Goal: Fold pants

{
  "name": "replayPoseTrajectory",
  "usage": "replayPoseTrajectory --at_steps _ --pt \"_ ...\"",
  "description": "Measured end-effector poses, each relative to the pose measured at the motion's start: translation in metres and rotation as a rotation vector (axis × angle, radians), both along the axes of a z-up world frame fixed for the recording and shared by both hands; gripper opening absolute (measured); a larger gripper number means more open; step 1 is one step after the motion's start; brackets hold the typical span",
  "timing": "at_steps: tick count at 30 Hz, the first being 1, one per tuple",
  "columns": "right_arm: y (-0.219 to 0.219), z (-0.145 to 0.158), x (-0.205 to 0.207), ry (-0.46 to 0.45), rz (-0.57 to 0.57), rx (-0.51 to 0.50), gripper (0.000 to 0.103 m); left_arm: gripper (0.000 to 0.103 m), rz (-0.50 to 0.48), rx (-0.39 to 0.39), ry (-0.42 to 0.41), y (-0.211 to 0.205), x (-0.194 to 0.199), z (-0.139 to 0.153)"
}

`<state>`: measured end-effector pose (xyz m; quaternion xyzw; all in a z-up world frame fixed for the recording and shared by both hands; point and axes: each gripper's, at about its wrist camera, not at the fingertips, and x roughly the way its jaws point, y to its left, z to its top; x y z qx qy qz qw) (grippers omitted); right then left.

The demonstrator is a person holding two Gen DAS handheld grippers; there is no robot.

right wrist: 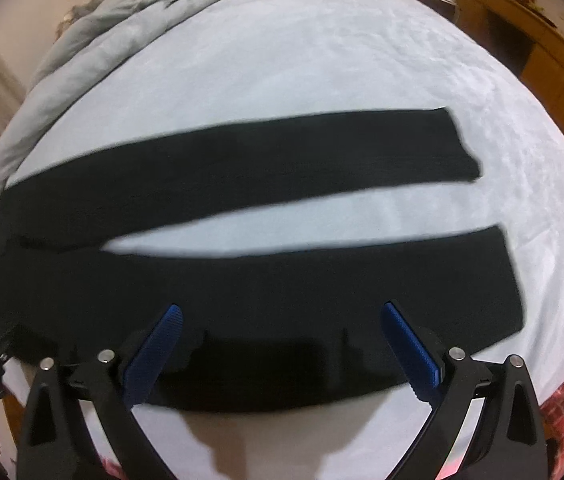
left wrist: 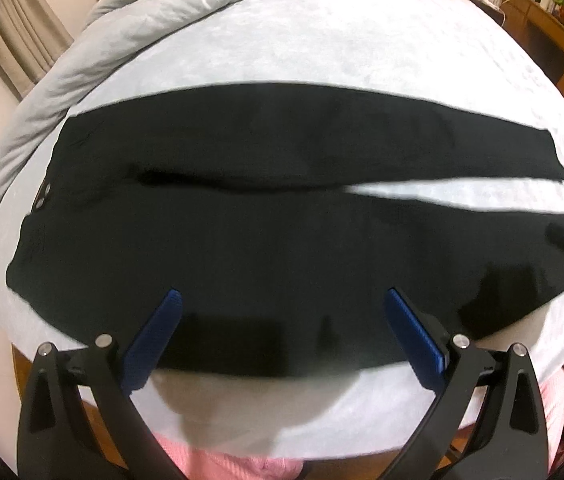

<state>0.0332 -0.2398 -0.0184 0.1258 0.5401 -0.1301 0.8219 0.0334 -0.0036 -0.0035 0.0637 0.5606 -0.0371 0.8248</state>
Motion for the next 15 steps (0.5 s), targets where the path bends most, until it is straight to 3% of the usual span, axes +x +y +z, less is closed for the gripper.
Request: replayPoseTrajectory --at_steps 8,15 --pt "-0.162 -0.013 0.076 0.052 -0.072 0.017 0.099 0.100 -0.038 -0.066 -0.023 -0.035 0.079 0.009" --pt "-0.223 -0.065 0.128 0.148 0.005 0.084 0.099 0.100 -0.127 -0.179 0.023 -0.063 0.138 -0.015"
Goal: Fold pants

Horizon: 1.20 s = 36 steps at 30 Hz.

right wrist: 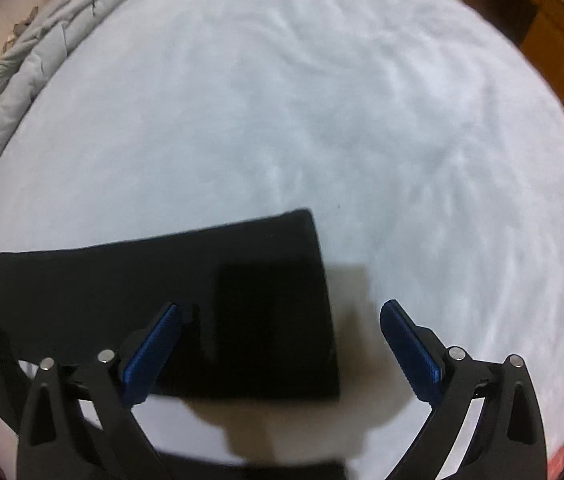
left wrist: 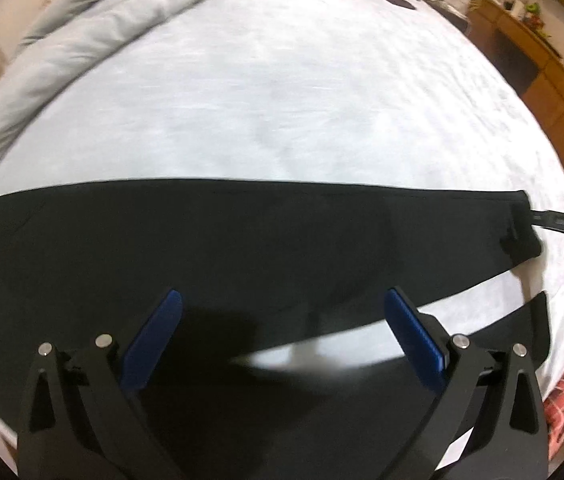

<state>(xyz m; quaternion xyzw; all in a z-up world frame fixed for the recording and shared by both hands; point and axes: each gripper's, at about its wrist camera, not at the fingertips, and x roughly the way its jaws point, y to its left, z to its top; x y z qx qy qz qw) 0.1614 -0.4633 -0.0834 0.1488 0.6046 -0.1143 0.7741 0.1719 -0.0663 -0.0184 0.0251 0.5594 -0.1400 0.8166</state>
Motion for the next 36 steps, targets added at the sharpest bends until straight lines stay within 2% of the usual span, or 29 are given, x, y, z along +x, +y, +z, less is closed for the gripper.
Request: replayPoseTrajectory --at_steps 4,5,7,8,9,10,13,17,21,27,33,35,36 --pt "-0.001 -0.018 0.010 -0.001 0.072 0.039 0.099 0.100 -0.040 -0.034 0.011 -0.011 0.023 -0.016" --pt "0.003 -0.018 0.009 -0.014 0.102 0.023 0.094 0.100 -0.054 -0.042 0.012 -0.013 0.027 -0.018" --pt "0.009 -0.012 0.004 -0.052 0.156 0.014 0.065 0.100 -0.092 -0.048 -0.002 -0.016 0.035 -0.022" --pt "0.011 -0.007 0.000 -0.063 0.181 -0.004 0.040 0.100 -0.113 -0.047 -0.012 -0.020 0.038 -0.022" --pt "0.010 -0.004 -0.003 -0.069 0.193 -0.015 0.010 0.100 -0.152 -0.046 -0.025 -0.026 0.040 -0.023" --pt "0.008 -0.001 -0.006 -0.080 0.200 -0.010 0.008 0.100 -0.188 -0.045 -0.030 -0.033 0.046 -0.022" --pt "0.003 0.015 -0.021 -0.157 0.236 0.062 0.007 0.100 -0.288 -0.031 -0.024 -0.049 0.067 -0.029" --pt "-0.002 0.039 -0.035 -0.249 0.302 0.084 0.006 0.100 -0.430 -0.042 -0.014 -0.074 0.087 -0.039" --pt "-0.007 0.047 -0.038 -0.278 0.313 0.080 0.006 0.100 -0.558 -0.081 0.077 -0.094 0.099 -0.054" --pt "-0.010 0.052 -0.031 -0.309 0.306 0.090 0.006 0.100 -0.654 -0.130 0.165 -0.110 0.100 -0.072" --pt "-0.012 0.065 -0.036 -0.376 0.309 0.120 0.006 0.100 -0.696 -0.129 0.227 -0.121 0.103 -0.085" --pt "-0.014 0.069 -0.038 -0.388 0.310 0.119 0.006 0.098 -0.703 -0.137 0.248 -0.122 0.102 -0.086" --pt "-0.014 0.071 -0.040 -0.395 0.307 0.121 0.006 0.089 -0.711 -0.137 0.243 -0.121 0.101 -0.085"
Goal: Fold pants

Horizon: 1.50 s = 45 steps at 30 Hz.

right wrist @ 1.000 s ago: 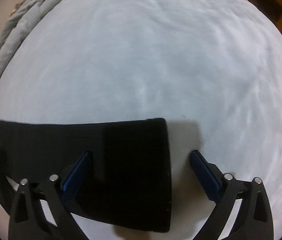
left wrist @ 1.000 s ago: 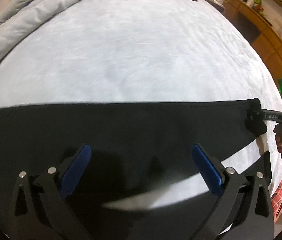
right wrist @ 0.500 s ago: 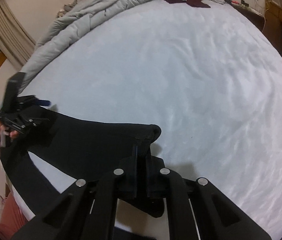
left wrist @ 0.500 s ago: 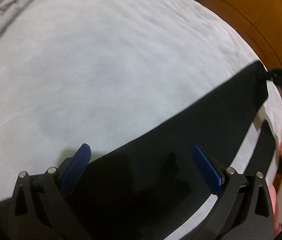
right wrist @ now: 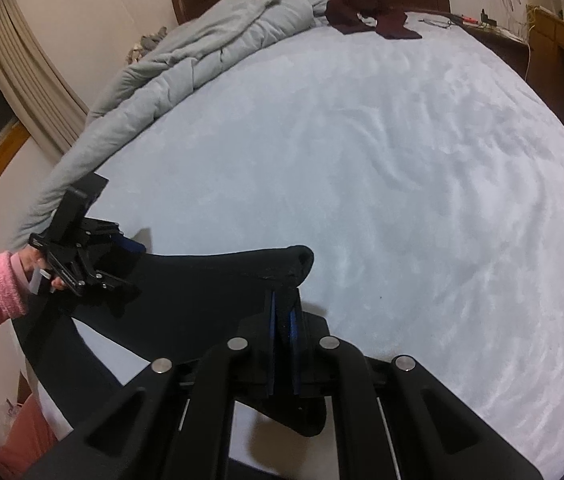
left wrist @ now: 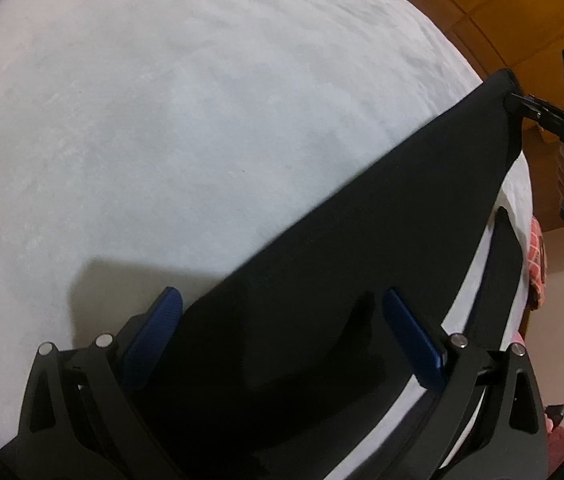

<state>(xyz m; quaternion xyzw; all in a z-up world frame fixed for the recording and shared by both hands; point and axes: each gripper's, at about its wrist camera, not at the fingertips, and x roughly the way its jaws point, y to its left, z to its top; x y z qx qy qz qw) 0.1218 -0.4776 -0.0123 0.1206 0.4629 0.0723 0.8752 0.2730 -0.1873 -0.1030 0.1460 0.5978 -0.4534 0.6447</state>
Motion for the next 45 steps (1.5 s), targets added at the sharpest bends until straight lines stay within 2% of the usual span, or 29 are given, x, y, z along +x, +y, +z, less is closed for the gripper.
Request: replayPoseTrajectory --at_steps 1,2,3,4,6,11,15,18,22,25,28,32,34,35,38,39,41,43,45 --pt "0.000 0.001 0.000 -0.003 -0.002 0.003 0.006 0.077 0.000 0.015 -0.029 0.000 -0.002 0.001" --pt "0.000 0.002 -0.001 -0.010 -0.004 0.010 0.006 0.043 -0.001 0.030 -0.038 0.003 -0.002 0.000" --pt "0.000 0.003 -0.001 -0.013 -0.007 0.010 0.006 0.019 0.006 0.051 -0.037 0.001 0.000 -0.003" --pt "0.002 0.004 -0.001 -0.015 -0.008 0.004 0.006 0.010 0.021 0.058 -0.037 0.005 0.001 -0.004" --pt "0.004 0.004 -0.002 -0.022 -0.016 -0.006 0.006 0.005 0.053 0.021 -0.029 0.013 0.000 0.001" --pt "0.005 0.006 -0.011 -0.052 -0.051 -0.014 0.006 0.004 0.074 -0.053 -0.107 0.029 -0.023 0.032" --pt "0.015 0.011 -0.030 -0.095 -0.064 -0.065 0.005 0.004 0.074 -0.105 -0.208 0.040 -0.073 0.069" --pt "0.026 0.011 -0.050 -0.118 -0.068 -0.114 0.006 0.004 0.019 -0.096 -0.256 0.047 -0.115 0.083" --pt "0.049 0.005 -0.088 -0.141 -0.061 -0.181 0.006 0.004 -0.064 -0.065 -0.269 0.048 -0.176 0.080" --pt "0.062 -0.010 -0.116 -0.102 -0.058 -0.226 0.009 0.004 -0.120 -0.037 -0.262 0.051 -0.215 0.071" --pt "0.067 -0.024 -0.145 -0.052 -0.088 -0.247 0.020 0.004 -0.135 -0.004 -0.232 0.048 -0.238 0.053" --pt "0.062 -0.034 -0.176 0.030 -0.130 -0.129 0.026 0.004 -0.115 0.049 -0.211 0.049 -0.256 0.023" --pt "0.060 -0.032 -0.185 0.049 -0.161 -0.051 0.037 0.004 -0.089 0.052 -0.215 0.053 -0.260 0.013" --pt "0.059 -0.032 -0.188 0.067 -0.177 0.037 0.049 0.004 -0.076 0.057 -0.222 0.051 -0.260 0.009" --pt "0.065 -0.032 -0.187 0.107 -0.185 0.236 0.055 0.006 -0.055 0.066 -0.239 0.047 -0.265 0.004" --pt "0.066 -0.033 -0.186 0.130 -0.197 0.293 0.069 0.006 -0.045 0.072 -0.248 0.047 -0.267 0.002" --pt "0.065 -0.039 -0.186 0.153 -0.232 0.400 0.080 0.006 -0.020 0.076 -0.250 0.049 -0.266 0.002" --pt "0.062 -0.047 -0.184 0.191 -0.266 0.499 0.081 0.008 0.030 0.066 -0.235 0.053 -0.262 0.005" --pt "0.059 -0.057 -0.185 0.237 -0.312 0.546 0.081 0.008 0.064 0.060 -0.234 0.055 -0.261 0.005"
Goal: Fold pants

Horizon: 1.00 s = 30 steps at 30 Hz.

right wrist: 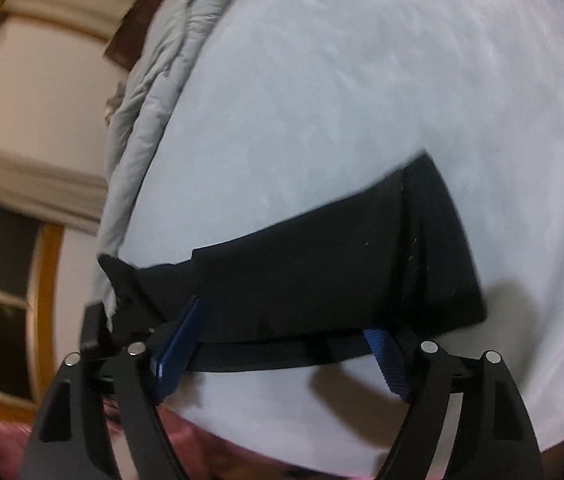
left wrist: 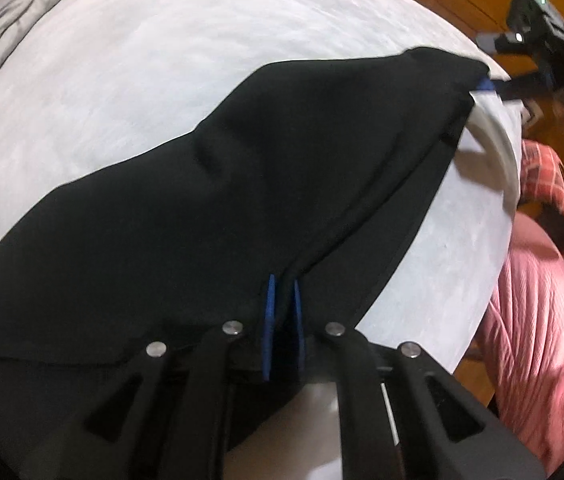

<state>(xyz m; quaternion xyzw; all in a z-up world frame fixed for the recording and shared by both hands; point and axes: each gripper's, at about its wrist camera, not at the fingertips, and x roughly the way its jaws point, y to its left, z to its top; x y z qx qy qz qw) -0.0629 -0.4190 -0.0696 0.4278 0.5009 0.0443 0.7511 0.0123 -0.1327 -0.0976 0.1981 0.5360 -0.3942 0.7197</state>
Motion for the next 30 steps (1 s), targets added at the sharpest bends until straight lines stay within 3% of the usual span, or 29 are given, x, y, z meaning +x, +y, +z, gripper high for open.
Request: replayPoseTrajectory --at_steps 2,4,5,6,8,13,15,19,22,24,27,29,30 --pt "-0.001 -0.005 -0.001 0.019 -0.019 -0.004 0.078 0.009 0.022 -0.008 -0.004 0.001 0.000 0.000" --pt "0.002 -0.008 -0.002 0.025 -0.005 -0.041 0.046 0.009 0.038 -0.012 -0.007 0.002 -0.001 0.000" --pt "0.004 -0.011 0.001 0.043 0.013 -0.067 0.020 0.009 0.047 -0.014 -0.003 0.002 -0.001 0.000" --pt "0.005 -0.012 0.003 0.046 0.024 -0.087 0.012 0.009 0.060 -0.018 0.004 0.002 0.001 0.001" --pt "0.007 -0.004 0.007 0.022 0.040 -0.141 0.007 0.009 0.079 -0.032 0.013 0.003 0.002 0.006" --pt "0.010 0.043 0.002 -0.139 0.072 -0.292 0.006 0.008 0.047 -0.086 -0.035 0.008 -0.009 0.038" --pt "0.004 0.030 -0.002 -0.089 0.065 -0.312 0.006 0.008 0.028 -0.084 -0.039 0.004 -0.016 0.040" --pt "-0.004 -0.037 -0.009 0.148 0.036 -0.238 0.009 0.009 0.008 0.004 -0.007 -0.008 -0.020 0.004" --pt "-0.007 -0.030 -0.017 0.142 -0.012 -0.211 0.015 0.009 0.017 0.003 -0.018 -0.007 -0.017 -0.006" --pt "-0.006 -0.009 -0.022 0.165 -0.052 -0.340 0.033 0.009 0.039 -0.020 0.014 -0.001 -0.011 -0.005" --pt "0.015 0.038 -0.024 0.179 -0.080 -0.701 0.041 0.009 0.074 -0.047 0.056 0.005 -0.005 -0.007" --pt "0.040 0.060 -0.020 0.100 -0.039 -0.760 0.041 0.009 0.080 -0.050 0.054 0.009 -0.005 -0.007" --pt "0.056 0.065 -0.016 0.062 -0.007 -0.741 0.041 0.009 0.083 -0.051 0.051 0.011 -0.005 -0.007"
